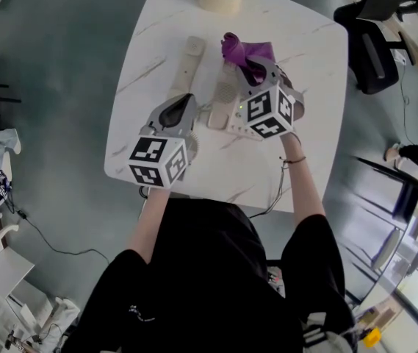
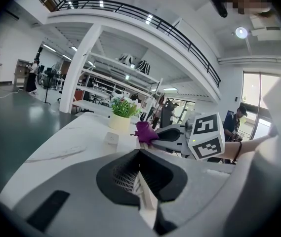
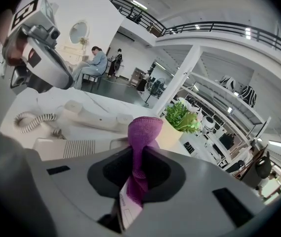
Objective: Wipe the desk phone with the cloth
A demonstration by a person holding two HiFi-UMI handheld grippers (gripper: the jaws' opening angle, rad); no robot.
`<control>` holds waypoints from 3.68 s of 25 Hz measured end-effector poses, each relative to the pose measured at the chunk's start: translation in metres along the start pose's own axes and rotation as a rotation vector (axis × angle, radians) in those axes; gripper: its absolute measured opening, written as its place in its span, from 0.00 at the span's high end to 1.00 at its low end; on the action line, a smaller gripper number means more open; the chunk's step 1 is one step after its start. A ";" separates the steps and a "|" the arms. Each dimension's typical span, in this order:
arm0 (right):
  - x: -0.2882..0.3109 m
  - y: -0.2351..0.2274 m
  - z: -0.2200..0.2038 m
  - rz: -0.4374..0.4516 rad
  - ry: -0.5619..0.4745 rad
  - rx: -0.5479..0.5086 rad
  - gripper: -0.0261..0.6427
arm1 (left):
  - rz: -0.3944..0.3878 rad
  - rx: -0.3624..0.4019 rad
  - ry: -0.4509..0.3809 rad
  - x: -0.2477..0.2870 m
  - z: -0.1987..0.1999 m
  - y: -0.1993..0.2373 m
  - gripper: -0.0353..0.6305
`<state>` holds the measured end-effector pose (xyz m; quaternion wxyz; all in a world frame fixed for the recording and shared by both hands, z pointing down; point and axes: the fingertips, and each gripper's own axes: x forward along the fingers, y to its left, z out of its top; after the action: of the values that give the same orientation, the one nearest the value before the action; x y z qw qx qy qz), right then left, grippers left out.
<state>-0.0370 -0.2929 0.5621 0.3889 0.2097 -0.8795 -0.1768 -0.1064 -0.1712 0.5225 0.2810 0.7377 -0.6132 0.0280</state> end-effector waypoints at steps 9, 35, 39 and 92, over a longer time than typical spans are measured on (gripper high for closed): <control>-0.003 0.011 0.000 0.014 0.016 0.030 0.91 | -0.015 -0.011 -0.002 -0.006 -0.001 -0.007 0.95; -0.017 0.040 -0.002 0.049 0.041 0.061 0.91 | -0.013 -0.006 -0.009 -0.024 -0.004 -0.011 0.95; -0.020 0.046 -0.002 0.063 0.047 0.064 0.91 | -0.009 -0.005 -0.011 -0.027 -0.004 -0.009 0.95; -0.070 0.158 -0.014 0.329 0.122 0.104 0.91 | -0.028 -0.010 -0.034 -0.051 0.004 -0.009 0.95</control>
<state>-0.0200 -0.1247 0.6034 0.4538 0.0931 -0.8847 -0.0519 -0.1115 -0.1269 0.4962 0.2748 0.7450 -0.6078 0.0086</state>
